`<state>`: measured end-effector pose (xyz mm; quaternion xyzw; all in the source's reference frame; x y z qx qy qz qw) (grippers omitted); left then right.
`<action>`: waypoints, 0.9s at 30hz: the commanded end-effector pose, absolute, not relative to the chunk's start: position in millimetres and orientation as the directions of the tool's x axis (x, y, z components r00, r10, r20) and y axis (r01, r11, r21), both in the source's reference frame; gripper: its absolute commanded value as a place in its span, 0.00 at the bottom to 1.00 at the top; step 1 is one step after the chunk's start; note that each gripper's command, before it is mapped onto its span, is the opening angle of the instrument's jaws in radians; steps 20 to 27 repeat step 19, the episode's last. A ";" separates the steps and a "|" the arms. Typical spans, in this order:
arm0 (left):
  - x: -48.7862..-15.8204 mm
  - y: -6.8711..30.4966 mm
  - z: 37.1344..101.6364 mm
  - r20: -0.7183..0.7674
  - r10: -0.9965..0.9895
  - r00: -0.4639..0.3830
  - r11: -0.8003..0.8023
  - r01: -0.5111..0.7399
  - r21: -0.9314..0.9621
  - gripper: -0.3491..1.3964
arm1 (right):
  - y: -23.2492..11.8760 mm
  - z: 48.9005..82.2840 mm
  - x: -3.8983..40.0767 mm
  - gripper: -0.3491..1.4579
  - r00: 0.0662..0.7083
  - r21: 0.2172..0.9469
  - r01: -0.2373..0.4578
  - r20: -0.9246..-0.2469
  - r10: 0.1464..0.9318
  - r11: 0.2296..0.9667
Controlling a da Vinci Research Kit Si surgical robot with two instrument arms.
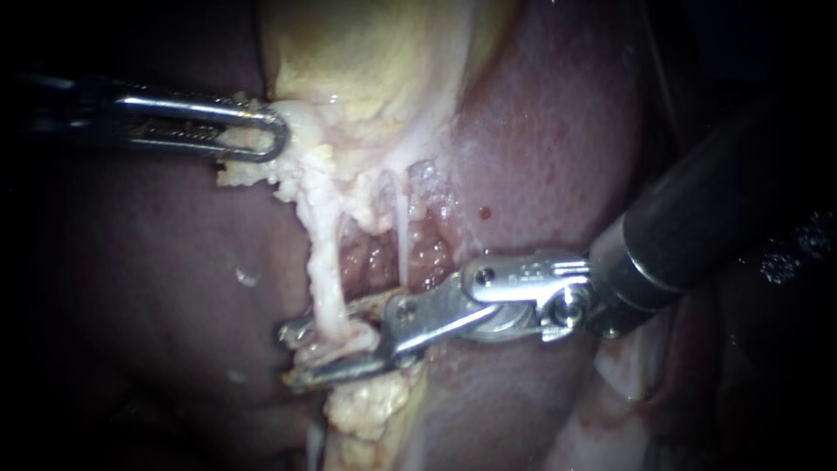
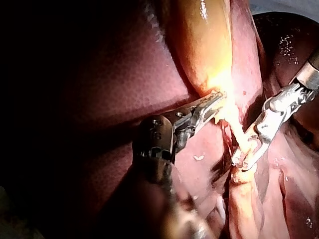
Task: Clipping second clip left tube
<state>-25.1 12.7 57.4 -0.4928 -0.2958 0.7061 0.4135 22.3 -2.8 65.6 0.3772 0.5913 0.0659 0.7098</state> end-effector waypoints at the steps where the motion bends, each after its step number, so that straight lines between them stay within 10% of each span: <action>1: -25.1 12.7 57.4 -0.451 0.876 -0.172 -0.483 -0.292 -0.825 0.00 | -2.9 65.4 22.2 0.06 0.303 0.638 0.343 -0.770 0.561 0.689; 27: -25.1 12.7 57.5 -0.451 0.876 -0.172 -0.483 -0.292 -0.826 0.00 | -3.0 65.6 21.7 0.00 0.338 0.707 0.324 -0.708 0.621 0.629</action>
